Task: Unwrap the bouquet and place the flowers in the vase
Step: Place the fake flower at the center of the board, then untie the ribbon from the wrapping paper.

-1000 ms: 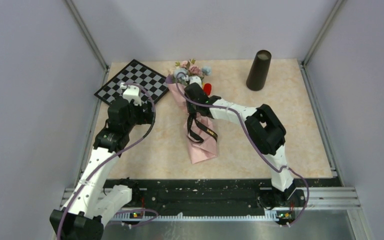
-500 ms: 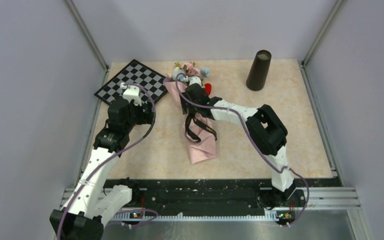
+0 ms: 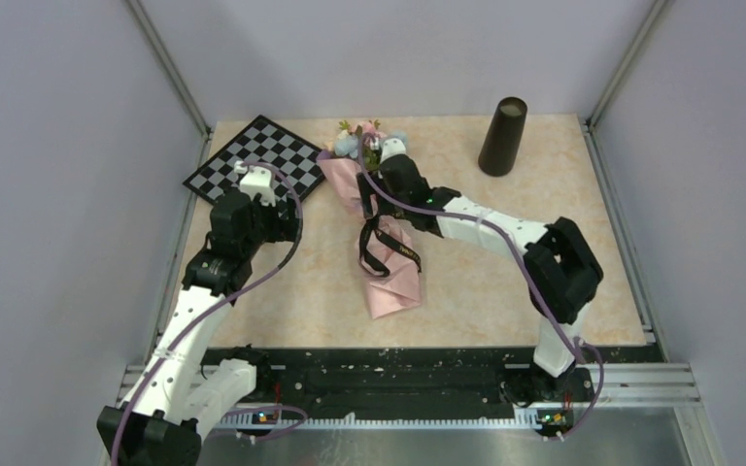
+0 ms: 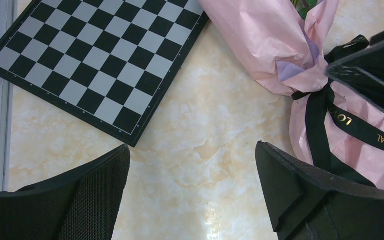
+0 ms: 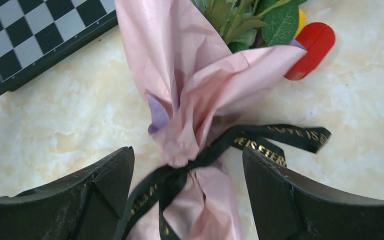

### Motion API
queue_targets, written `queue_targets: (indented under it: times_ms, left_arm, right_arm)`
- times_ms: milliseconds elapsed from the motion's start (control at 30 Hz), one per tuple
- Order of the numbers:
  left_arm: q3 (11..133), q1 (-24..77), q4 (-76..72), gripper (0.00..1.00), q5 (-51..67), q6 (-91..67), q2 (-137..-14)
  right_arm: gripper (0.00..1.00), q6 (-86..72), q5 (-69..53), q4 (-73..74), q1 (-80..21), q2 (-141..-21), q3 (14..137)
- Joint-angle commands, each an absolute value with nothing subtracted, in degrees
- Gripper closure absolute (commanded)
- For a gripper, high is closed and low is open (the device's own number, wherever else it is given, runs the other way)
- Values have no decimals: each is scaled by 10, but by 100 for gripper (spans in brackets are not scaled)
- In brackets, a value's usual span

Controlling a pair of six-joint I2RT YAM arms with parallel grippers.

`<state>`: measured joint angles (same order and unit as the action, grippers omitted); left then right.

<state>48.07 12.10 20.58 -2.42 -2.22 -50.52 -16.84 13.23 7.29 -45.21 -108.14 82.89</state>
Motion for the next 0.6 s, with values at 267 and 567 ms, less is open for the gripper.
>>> queue_targets:
  times_ms: [267,567]
  left_arm:
    - [471,120,170,1,19,-20,-516]
    - [475,131,155,1,129,-76,-546]
  right_arm:
    - [21,-174,64,45,-393,-818,620]
    - [22,-173,14,31,-350,-715,467]
